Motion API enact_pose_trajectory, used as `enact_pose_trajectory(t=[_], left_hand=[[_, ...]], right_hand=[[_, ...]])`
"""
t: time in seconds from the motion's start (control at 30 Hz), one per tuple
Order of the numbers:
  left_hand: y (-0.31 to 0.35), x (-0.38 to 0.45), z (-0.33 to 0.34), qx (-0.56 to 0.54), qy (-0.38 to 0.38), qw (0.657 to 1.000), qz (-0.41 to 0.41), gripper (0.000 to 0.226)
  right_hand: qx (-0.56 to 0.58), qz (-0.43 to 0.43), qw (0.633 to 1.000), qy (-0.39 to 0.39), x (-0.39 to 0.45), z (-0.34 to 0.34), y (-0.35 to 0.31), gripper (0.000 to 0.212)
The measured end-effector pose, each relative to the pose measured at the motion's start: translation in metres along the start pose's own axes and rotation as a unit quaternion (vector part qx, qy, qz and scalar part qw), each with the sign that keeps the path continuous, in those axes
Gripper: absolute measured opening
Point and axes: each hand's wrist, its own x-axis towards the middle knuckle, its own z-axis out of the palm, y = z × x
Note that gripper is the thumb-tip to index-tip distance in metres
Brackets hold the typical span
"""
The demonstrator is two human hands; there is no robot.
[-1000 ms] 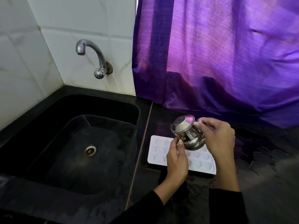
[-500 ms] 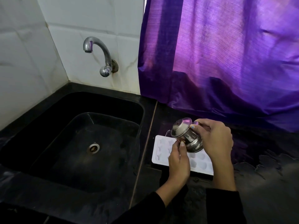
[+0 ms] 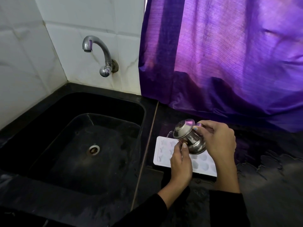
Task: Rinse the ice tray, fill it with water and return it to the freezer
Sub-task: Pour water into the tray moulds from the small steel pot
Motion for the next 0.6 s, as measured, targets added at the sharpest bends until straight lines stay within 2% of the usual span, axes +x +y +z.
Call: enact_pose_trajectory(t=[0.3, 0.6], left_hand=[[0.006, -0.006, 0.003, 0.004, 0.004, 1.0, 0.009, 0.027], [0.001, -0.016, 0.03, 0.015, -0.037, 0.998, 0.048, 0.04]], right_hand=[[0.128, 0.01, 0.992, -0.013, 0.002, -0.006, 0.02, 0.01], [0.273, 0.066, 0.959, 0.031, -0.003, -0.038, 0.054, 0.006]])
